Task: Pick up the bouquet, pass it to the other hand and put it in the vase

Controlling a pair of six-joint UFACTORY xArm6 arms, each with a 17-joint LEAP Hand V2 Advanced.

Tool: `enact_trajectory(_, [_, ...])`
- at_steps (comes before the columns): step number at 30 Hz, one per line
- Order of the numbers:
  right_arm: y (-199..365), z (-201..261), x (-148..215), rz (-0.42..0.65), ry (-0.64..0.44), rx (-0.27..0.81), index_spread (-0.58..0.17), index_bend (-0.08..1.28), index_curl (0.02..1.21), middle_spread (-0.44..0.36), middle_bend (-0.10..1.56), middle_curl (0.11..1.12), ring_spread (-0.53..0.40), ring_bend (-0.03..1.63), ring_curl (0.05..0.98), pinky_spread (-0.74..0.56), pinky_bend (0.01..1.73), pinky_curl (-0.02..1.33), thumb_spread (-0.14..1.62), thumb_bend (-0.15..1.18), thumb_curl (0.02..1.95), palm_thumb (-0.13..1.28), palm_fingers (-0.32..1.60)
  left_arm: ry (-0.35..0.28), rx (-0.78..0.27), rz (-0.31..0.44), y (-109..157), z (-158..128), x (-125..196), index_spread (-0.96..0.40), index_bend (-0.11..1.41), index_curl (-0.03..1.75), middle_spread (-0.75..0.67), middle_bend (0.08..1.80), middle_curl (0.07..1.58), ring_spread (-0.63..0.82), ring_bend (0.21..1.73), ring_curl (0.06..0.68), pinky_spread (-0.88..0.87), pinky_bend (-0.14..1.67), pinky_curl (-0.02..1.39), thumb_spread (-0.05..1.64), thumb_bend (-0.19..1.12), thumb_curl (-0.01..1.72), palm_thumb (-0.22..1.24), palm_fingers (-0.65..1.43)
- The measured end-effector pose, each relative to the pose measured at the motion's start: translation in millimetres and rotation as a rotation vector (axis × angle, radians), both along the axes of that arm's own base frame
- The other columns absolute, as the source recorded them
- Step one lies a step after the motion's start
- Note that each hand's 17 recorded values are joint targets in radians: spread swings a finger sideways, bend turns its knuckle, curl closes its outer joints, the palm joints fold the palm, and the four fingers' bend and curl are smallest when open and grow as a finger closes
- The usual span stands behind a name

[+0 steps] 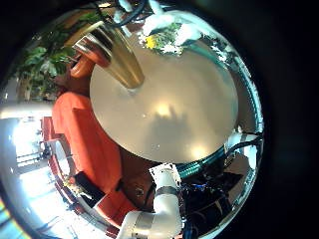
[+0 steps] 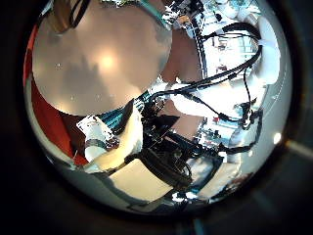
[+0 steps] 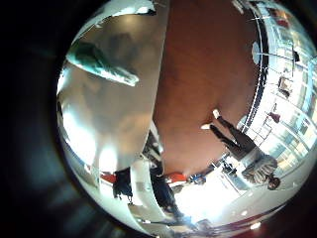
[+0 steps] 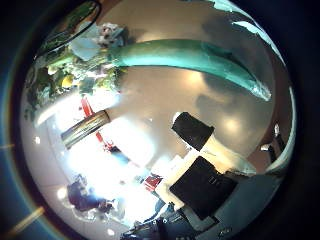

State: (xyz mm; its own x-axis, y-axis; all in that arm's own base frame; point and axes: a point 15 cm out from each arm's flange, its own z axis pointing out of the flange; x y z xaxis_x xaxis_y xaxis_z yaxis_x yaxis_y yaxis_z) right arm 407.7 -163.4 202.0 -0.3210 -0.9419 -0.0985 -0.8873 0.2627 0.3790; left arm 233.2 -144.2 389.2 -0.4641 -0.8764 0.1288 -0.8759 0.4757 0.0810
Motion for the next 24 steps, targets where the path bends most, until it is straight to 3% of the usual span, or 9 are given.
enact_trajectory(10, [0, -20, 0, 0.035, 0.060, -0.027, -0.223, 0.19, 0.35, -0.053, 0.43, 0.43, -0.093, 0.85, 0.273, 0.18, 0.61, 0.16, 1.04, -0.02, 0.42, 0.59, 0.42, 0.003, 0.002, 0.004, -1, -3, 5, 0.06, 0.19, 0.39, 0.38, 0.20, 0.34, 0.53, 0.46, 0.191, 0.50, 0.18, 0.24, 1.11, -0.02, 0.36, 0.39, 0.17])
enact_trajectory(18, [1, -25, 1, 0.034, 0.069, -0.028, -0.254, 0.22, 0.38, -0.168, 0.44, 0.43, -0.143, 0.87, 0.274, 0.12, 0.58, 0.12, 1.04, -0.02, 0.42, 0.61, 0.50, 0.003, 0.002, 0.010, -1, -3, 6, 0.06, 0.19, 0.39, 0.38, 0.20, 0.34, 0.53, 0.46, 0.190, 0.50, 0.18, 0.24, 1.11, -0.02, 0.36, 0.38, 0.17])
enact_trajectory(24, [3, -25, 11, 0.050, 0.069, -0.031, -0.324, 0.28, 0.42, -0.288, 0.51, 0.45, -0.218, 0.93, 0.282, 0.00, 0.61, 0.09, 1.04, -0.02, 0.43, 0.66, 0.76, 0.003, 0.002, 0.017, 1, -3, 8, 0.06, 0.19, 0.39, 0.38, 0.20, 0.34, 0.53, 0.46, 0.190, 0.50, 0.18, 0.24, 1.11, -0.02, 0.36, 0.38, 0.17])
